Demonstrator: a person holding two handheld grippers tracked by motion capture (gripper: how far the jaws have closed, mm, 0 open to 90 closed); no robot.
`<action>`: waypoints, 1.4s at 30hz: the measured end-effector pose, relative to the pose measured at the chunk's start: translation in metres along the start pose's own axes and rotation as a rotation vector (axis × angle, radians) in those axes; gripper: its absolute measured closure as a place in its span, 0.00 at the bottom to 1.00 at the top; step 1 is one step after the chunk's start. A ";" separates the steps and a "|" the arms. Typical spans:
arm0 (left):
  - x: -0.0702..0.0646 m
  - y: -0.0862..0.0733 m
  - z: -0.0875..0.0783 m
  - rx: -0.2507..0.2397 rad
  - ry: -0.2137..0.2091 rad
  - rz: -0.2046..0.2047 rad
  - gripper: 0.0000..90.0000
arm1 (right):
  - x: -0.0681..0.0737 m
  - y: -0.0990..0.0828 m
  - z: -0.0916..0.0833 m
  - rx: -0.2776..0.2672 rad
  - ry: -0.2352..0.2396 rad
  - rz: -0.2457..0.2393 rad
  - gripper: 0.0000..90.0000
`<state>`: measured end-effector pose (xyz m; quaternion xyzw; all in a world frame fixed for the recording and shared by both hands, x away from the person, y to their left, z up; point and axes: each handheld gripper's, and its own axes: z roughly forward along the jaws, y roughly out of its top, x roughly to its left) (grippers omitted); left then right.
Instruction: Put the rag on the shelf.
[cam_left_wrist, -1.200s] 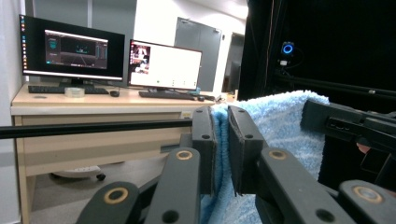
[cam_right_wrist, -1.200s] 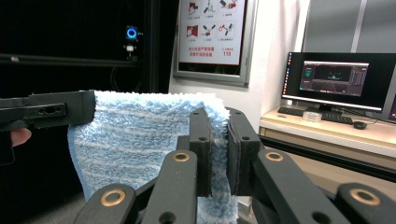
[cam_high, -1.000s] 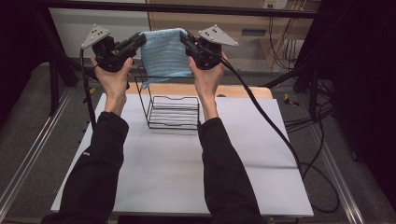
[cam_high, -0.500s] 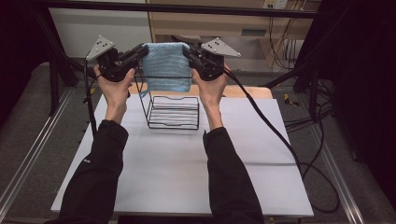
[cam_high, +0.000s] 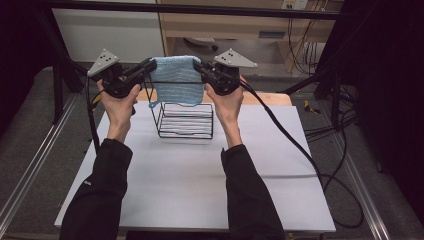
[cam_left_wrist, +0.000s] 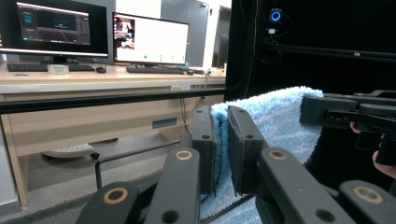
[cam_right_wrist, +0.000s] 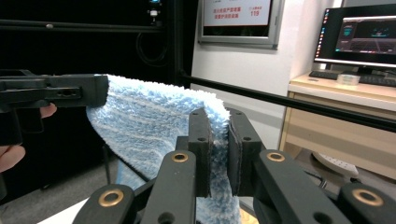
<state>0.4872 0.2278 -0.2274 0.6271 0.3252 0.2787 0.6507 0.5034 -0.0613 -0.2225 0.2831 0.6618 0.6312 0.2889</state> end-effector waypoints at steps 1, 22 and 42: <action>0.000 0.000 0.000 -0.001 -0.002 -0.003 0.91 | 0.001 0.000 -0.001 0.000 0.001 -0.004 0.91; -0.009 -0.017 -0.019 0.067 -0.035 0.017 0.90 | 0.009 -0.008 -0.018 0.101 0.090 -0.054 0.90; -0.024 0.009 -0.025 0.185 0.012 0.020 0.84 | 0.011 -0.024 -0.027 0.140 0.146 -0.065 0.90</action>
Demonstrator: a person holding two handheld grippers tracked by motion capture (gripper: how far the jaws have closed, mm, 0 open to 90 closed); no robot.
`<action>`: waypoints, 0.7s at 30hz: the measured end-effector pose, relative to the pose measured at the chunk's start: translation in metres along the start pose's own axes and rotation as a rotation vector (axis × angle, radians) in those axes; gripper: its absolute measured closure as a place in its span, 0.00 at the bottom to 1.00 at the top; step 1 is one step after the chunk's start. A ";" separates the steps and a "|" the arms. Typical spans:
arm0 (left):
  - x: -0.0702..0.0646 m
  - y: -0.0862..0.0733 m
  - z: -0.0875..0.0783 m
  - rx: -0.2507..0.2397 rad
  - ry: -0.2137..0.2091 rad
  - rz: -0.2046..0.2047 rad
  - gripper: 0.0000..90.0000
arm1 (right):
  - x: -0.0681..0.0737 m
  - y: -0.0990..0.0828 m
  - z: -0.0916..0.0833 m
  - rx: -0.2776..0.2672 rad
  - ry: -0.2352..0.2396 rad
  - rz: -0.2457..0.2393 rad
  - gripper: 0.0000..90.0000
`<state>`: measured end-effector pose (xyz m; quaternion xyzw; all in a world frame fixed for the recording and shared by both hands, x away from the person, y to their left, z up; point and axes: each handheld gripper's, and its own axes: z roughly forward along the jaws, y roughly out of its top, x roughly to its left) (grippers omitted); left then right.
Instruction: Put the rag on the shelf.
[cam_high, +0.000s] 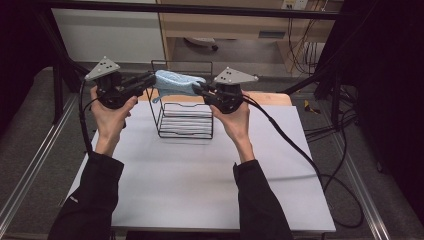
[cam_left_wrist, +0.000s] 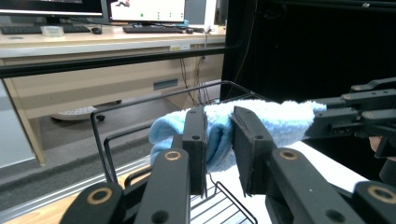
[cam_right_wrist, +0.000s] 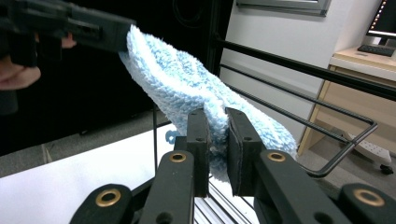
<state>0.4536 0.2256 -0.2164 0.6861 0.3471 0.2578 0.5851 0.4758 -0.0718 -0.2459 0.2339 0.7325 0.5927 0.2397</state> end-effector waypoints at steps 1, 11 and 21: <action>-0.001 0.002 0.000 0.001 -0.001 0.000 0.84 | 0.000 -0.001 0.000 0.000 0.000 -0.002 0.90; -0.004 0.017 0.005 0.028 0.005 -0.009 0.94 | 0.002 -0.005 0.000 0.008 0.005 -0.018 0.90; -0.002 -0.002 0.027 0.180 -0.055 -0.024 1.00 | 0.003 -0.009 -0.001 0.019 0.006 -0.033 0.88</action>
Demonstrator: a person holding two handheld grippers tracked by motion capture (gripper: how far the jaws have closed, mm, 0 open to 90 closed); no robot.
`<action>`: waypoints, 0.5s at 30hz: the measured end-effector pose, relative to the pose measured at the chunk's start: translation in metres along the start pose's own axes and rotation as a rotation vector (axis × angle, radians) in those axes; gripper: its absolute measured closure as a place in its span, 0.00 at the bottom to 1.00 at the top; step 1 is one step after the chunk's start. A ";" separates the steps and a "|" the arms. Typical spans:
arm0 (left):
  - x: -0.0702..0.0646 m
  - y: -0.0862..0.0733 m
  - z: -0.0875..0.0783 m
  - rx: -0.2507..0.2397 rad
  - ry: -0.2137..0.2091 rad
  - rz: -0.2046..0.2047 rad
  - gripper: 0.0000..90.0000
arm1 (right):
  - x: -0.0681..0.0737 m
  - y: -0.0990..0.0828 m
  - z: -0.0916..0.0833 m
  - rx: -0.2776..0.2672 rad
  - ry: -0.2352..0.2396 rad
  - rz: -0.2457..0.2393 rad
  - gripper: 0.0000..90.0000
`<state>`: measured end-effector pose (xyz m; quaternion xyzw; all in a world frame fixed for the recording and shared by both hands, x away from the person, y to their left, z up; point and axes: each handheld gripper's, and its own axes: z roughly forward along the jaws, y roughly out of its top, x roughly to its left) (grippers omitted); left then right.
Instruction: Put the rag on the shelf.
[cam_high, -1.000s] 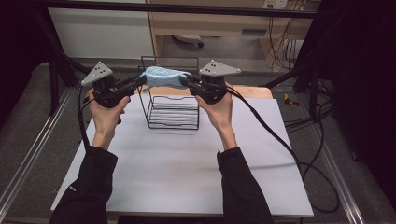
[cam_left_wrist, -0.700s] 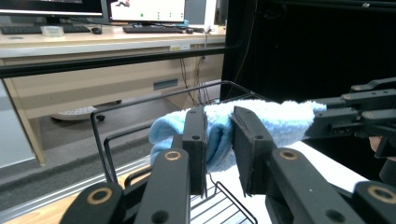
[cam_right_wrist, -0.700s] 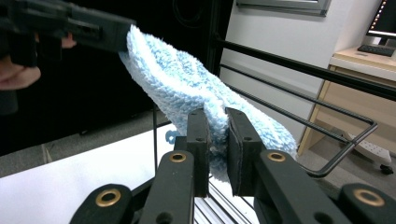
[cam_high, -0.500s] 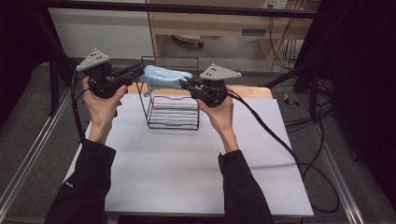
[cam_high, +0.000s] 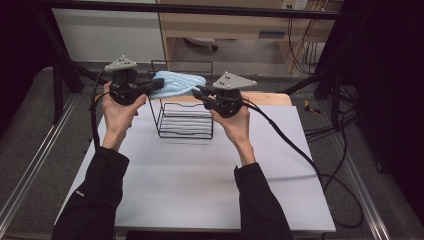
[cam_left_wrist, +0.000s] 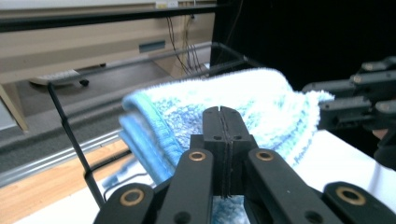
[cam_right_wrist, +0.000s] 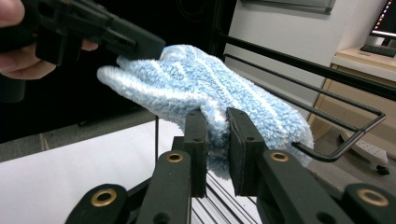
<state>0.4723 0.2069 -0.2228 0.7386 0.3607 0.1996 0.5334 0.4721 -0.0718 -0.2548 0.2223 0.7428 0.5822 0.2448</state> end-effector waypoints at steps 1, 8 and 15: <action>0.000 -0.002 0.000 0.012 -0.001 0.003 1.00 | 0.000 0.000 0.000 0.002 0.001 0.000 0.87; 0.000 -0.010 0.001 0.037 0.005 0.029 1.00 | 0.002 0.002 -0.004 0.000 0.030 0.026 0.74; 0.000 -0.017 0.005 0.056 0.019 0.052 1.00 | 0.003 0.005 -0.009 -0.015 0.043 0.050 0.69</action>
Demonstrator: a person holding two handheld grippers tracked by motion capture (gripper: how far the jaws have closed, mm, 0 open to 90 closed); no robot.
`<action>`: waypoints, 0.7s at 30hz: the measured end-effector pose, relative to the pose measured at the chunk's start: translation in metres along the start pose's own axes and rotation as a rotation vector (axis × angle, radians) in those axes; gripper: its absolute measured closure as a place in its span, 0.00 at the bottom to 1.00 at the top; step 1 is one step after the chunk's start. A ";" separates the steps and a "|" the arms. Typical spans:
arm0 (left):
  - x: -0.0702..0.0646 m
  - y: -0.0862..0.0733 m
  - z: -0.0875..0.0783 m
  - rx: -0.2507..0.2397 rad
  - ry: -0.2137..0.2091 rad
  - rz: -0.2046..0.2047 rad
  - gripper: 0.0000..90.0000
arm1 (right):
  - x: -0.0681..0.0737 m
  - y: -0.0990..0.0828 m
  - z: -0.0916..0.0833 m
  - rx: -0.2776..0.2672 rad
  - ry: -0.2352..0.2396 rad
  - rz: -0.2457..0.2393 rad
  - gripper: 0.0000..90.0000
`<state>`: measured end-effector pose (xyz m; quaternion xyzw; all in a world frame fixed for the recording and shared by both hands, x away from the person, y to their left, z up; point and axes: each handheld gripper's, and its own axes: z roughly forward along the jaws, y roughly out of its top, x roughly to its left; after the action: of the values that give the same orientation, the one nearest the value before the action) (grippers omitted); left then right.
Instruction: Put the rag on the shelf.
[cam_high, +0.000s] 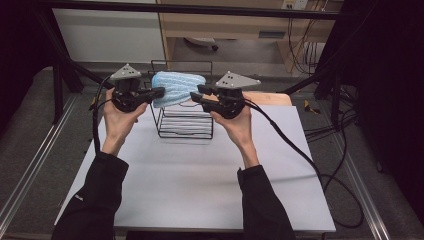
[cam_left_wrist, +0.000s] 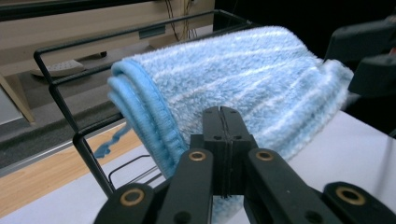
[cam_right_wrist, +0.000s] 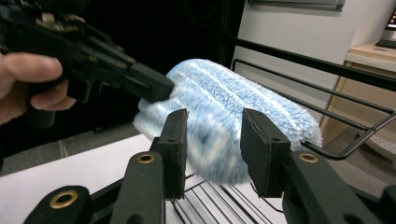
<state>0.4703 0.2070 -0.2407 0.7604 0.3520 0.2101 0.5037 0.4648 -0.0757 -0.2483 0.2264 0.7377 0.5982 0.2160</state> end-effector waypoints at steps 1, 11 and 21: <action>0.000 -0.001 0.001 0.005 -0.001 0.002 1.00 | 0.000 0.001 -0.001 -0.002 0.000 0.004 0.70; 0.000 -0.012 0.004 0.005 -0.010 0.017 1.00 | -0.001 -0.004 0.006 0.071 0.026 0.066 0.97; 0.004 -0.023 0.009 0.010 0.004 0.030 1.00 | -0.006 -0.021 0.021 0.135 -0.015 0.102 1.00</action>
<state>0.4713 0.2102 -0.2657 0.7675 0.3428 0.2176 0.4961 0.4802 -0.0669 -0.2728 0.2822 0.7622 0.5558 0.1749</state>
